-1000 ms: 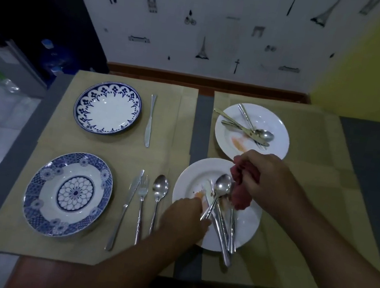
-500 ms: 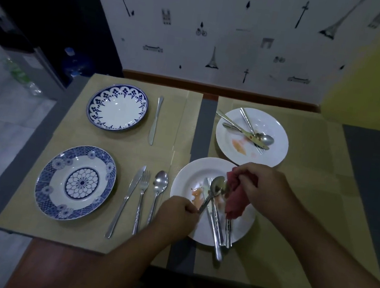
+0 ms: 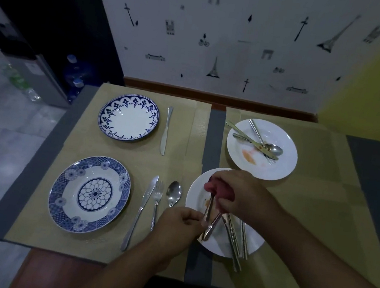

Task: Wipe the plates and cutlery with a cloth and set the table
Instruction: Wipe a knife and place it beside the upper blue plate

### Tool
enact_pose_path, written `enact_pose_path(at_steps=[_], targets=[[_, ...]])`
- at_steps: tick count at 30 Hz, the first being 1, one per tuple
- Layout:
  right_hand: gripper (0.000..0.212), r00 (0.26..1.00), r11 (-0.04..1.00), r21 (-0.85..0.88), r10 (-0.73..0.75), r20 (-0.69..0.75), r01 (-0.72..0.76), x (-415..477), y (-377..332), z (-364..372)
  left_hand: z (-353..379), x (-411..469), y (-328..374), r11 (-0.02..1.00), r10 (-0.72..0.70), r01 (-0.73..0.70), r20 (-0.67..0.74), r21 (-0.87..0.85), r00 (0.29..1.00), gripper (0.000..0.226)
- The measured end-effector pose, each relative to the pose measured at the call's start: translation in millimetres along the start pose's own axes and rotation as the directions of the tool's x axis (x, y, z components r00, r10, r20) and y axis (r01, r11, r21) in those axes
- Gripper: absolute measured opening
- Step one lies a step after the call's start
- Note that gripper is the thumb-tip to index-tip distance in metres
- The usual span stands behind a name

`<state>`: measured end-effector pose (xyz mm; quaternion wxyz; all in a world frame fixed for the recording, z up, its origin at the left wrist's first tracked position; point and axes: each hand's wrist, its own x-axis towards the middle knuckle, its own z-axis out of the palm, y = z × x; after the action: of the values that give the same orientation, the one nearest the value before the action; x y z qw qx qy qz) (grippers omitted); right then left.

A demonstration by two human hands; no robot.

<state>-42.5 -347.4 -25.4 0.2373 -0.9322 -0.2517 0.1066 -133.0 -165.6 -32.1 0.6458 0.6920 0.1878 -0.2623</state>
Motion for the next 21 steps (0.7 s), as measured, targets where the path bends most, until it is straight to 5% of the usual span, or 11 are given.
enact_pose_path(at_steps=[8, 14, 21], targets=[[0.023, 0.977, 0.957, -0.198, -0.213, 0.009, 0.210, -2, -7, 24, -14, -5, -3, 0.997, 0.064, -0.066, 0.037, 0.050, 0.997, 0.022], [0.020, 0.975, 0.971, -0.159, -0.196, -0.108, 0.178, 10, -16, 16, -26, 0, 1, 0.994, 0.107, -0.107, 0.018, 0.029, 0.994, 0.014], [0.014, 0.972, 0.970, -0.120, -0.222, -0.074, 0.212, 14, -25, 17, -34, -3, -4, 0.991, 0.124, -0.126, 0.043, 0.044, 0.991, 0.018]])
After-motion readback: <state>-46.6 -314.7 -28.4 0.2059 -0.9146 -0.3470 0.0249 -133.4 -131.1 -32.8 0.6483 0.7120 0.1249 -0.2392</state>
